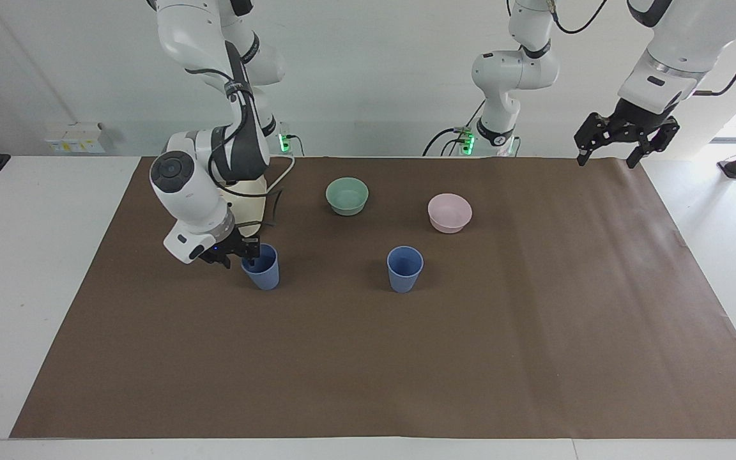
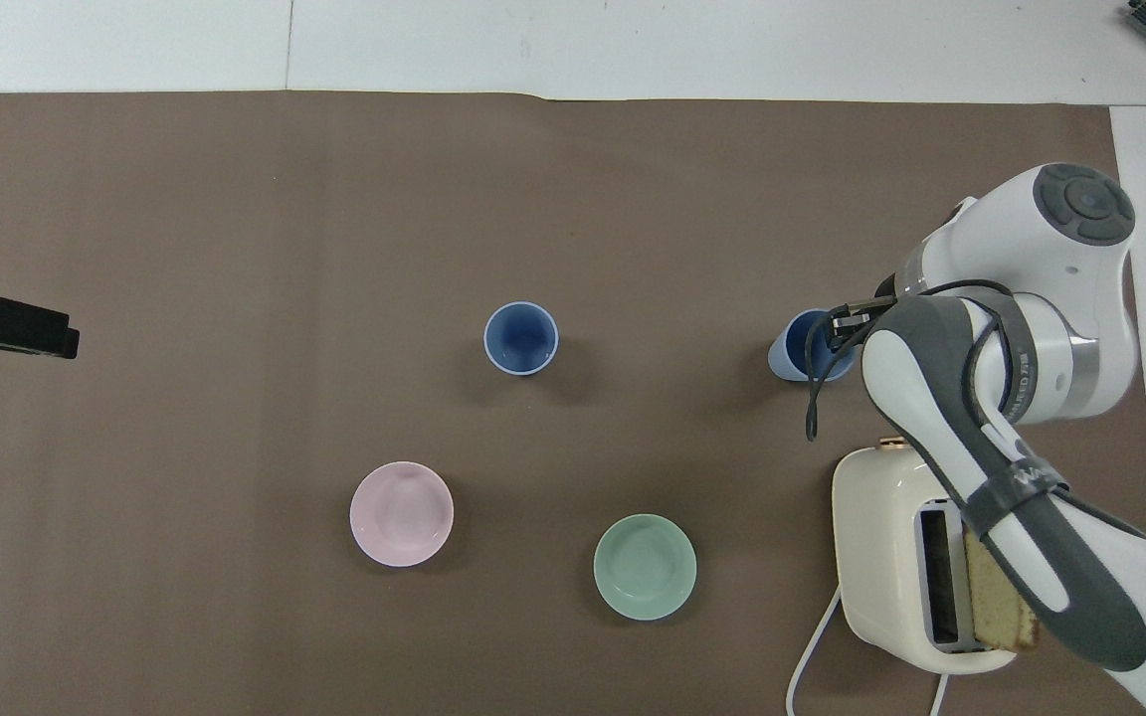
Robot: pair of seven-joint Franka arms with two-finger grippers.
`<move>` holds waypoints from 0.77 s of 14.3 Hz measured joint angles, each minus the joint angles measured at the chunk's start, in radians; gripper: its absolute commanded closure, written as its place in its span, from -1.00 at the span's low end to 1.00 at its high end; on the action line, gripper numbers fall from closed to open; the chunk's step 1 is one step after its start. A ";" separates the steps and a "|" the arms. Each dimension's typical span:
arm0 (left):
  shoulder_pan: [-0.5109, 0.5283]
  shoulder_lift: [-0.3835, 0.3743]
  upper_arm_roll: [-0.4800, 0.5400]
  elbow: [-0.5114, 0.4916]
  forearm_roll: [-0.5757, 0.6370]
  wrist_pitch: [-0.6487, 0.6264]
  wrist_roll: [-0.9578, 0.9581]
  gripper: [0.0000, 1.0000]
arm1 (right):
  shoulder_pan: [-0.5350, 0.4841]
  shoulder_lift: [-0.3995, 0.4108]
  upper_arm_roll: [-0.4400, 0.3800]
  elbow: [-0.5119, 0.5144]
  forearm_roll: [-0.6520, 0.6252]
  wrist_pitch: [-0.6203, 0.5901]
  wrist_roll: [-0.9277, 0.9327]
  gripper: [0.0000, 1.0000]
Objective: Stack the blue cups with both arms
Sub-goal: 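Grasp the second blue cup with the right gripper and lift it, then carry the blue cup with the right gripper over the placed cup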
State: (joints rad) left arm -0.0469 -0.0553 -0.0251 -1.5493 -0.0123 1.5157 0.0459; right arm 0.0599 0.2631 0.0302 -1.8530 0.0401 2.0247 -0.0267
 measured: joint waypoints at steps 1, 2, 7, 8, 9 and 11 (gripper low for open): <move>0.000 -0.005 0.001 0.003 0.000 0.000 0.000 -1.00 | 0.000 0.000 0.000 0.000 0.000 0.000 0.000 1.00; 0.000 -0.011 0.001 0.003 0.000 0.000 0.000 -1.00 | 0.000 0.000 0.001 0.000 0.000 0.000 0.000 1.00; 0.004 -0.020 0.006 0.003 0.000 -0.003 0.000 -1.00 | 0.064 -0.005 0.010 0.088 0.027 -0.015 0.195 1.00; 0.005 -0.020 0.007 0.003 0.000 -0.004 0.000 -1.00 | 0.083 -0.005 0.012 0.116 0.040 -0.028 0.236 1.00; 0.005 -0.020 0.007 0.003 0.000 -0.007 0.000 -1.00 | 0.098 -0.005 0.012 0.140 0.056 -0.037 0.270 1.00; 0.005 -0.020 0.007 0.003 0.000 -0.010 0.000 -1.00 | 0.109 -0.005 0.013 0.168 0.091 -0.041 0.315 1.00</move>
State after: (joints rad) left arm -0.0419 -0.0757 -0.0180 -1.5467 -0.0123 1.5053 0.0459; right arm 0.1691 0.2584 0.0430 -1.6853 0.1309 1.9833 0.2886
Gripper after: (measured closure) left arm 0.000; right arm 0.956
